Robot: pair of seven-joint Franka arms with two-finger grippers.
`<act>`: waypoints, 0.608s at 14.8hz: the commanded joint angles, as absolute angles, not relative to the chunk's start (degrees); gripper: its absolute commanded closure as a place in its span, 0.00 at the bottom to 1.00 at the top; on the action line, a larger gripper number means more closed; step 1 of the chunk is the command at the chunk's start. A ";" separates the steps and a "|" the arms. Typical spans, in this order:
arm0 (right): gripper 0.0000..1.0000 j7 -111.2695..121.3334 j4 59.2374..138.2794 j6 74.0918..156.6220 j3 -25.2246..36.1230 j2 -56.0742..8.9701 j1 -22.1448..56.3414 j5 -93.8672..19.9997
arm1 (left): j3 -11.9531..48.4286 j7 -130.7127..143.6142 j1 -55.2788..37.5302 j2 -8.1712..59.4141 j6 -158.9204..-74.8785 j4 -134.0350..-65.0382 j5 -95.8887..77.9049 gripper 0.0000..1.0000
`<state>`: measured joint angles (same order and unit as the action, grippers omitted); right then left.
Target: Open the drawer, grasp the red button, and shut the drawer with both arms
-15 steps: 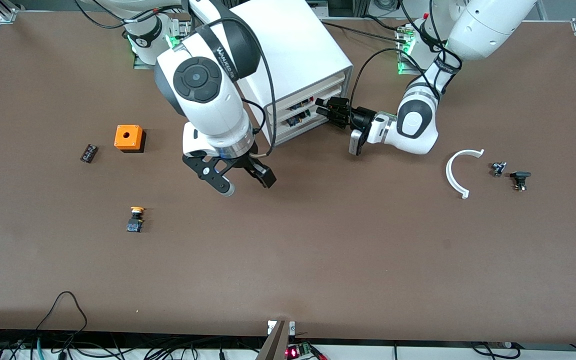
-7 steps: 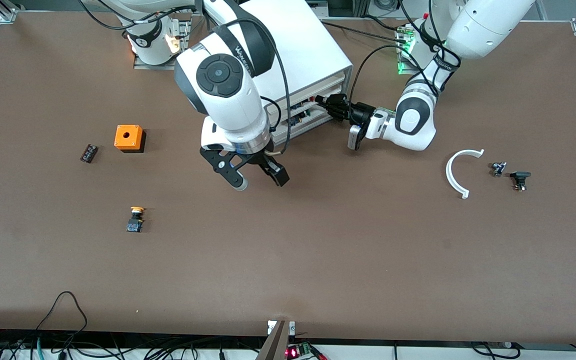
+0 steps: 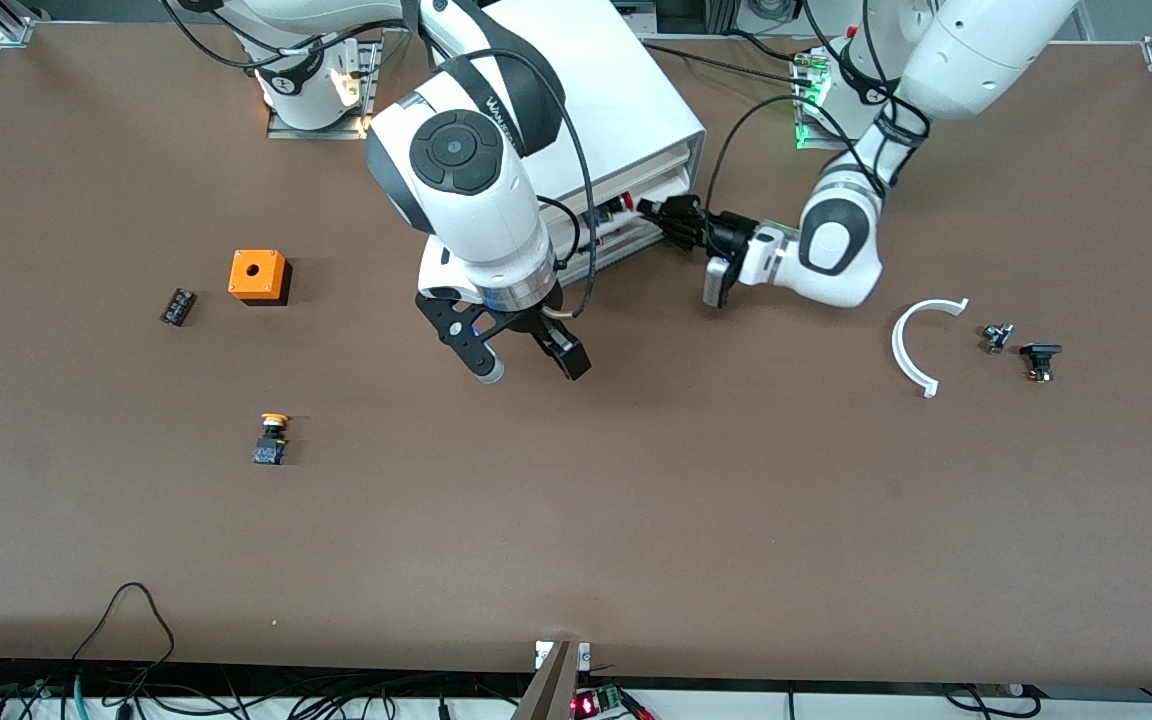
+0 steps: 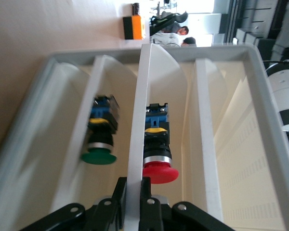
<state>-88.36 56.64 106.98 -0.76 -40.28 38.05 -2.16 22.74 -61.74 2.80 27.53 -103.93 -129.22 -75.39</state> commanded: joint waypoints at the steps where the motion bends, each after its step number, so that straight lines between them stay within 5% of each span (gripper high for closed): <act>1: 0.01 -90.61 54.05 107.23 -0.62 -42.01 38.93 -2.81 | 21.89 -53.89 5.36 28.03 -103.97 -123.16 -68.92 1.00; 9: 0.01 -102.81 54.14 111.36 -0.44 -44.99 44.38 -2.72 | 18.72 -52.21 6.59 36.21 -103.80 -111.62 -63.63 1.00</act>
<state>-98.75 56.44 110.82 -0.84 -42.53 42.25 -2.17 19.62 -55.13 6.64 33.88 -103.11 -114.74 -66.03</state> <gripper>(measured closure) 0.004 0.855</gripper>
